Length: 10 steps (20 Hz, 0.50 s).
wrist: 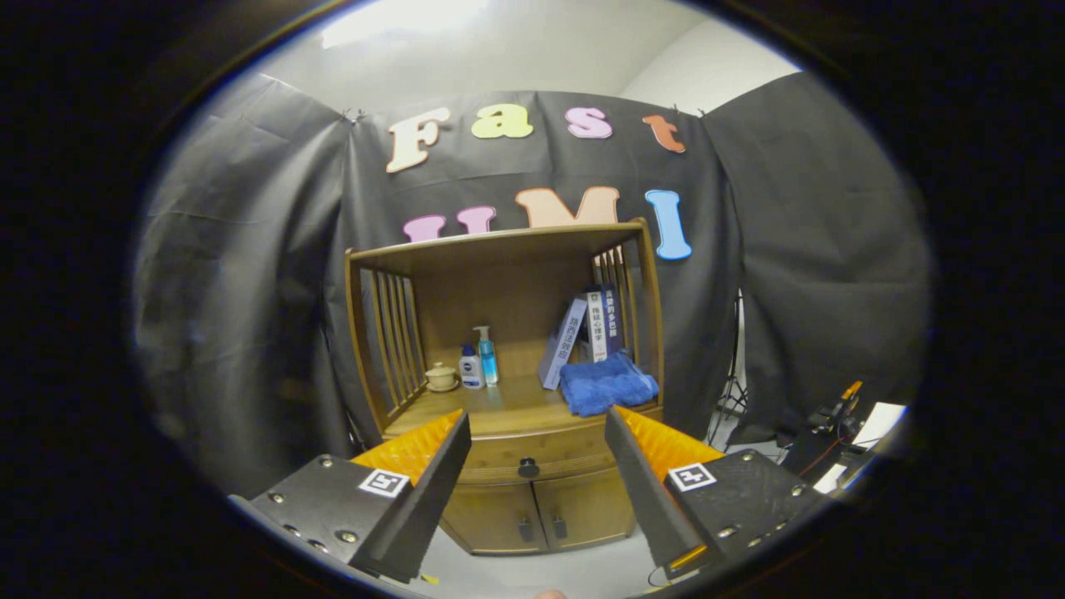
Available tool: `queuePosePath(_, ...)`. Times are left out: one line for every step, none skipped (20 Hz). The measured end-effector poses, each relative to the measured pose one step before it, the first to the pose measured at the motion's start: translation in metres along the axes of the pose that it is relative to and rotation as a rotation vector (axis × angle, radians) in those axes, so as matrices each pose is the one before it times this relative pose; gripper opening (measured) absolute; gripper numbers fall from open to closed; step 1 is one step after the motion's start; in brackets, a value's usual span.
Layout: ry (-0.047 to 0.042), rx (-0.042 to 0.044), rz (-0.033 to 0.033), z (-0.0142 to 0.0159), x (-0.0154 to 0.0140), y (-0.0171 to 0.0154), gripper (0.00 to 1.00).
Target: Pull open the drawer, take out the items inside it, and place them on the countertop above the cabinet.
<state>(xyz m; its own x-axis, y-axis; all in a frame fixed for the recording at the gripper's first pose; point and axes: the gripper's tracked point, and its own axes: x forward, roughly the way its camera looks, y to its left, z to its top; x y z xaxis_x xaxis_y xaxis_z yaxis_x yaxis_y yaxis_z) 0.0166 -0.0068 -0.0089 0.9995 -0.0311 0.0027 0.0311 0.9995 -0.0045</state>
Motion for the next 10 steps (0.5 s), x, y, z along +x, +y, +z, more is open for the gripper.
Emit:
queuePosePath(-0.01105,-0.0025,-0.00302,0.00118,0.00176,-0.00095,0.98)
queuePosePath(-0.01058,-0.00484,-0.00305,0.00053,0.00346,-0.00136,0.98)
queuePosePath(-0.00001,-0.00295,-0.00779,-0.00245,0.00348,-0.00255,0.97)
queuePosePath(0.00436,-0.00012,-0.00831,-0.00511,0.00469,-0.00304,0.97)
queuePosePath(0.00538,0.00263,-0.0026,-0.00386,0.00582,-0.00001,0.97)
queuePosePath(0.00449,0.00161,0.0022,-0.00422,0.00542,0.00184,0.97)
queuePosePath(-0.00176,-0.00447,0.00644,-0.00315,0.00738,0.00246,0.97)
queuePosePath(-0.00832,-0.0088,0.01032,-0.00261,0.00855,0.0024,0.97)
queuePosePath(-0.00659,-0.01562,-0.00242,-0.00482,0.0094,0.00056,0.97)
queuePosePath(-0.00277,-0.02003,-0.00621,-0.00857,0.00971,-0.00027,0.97)
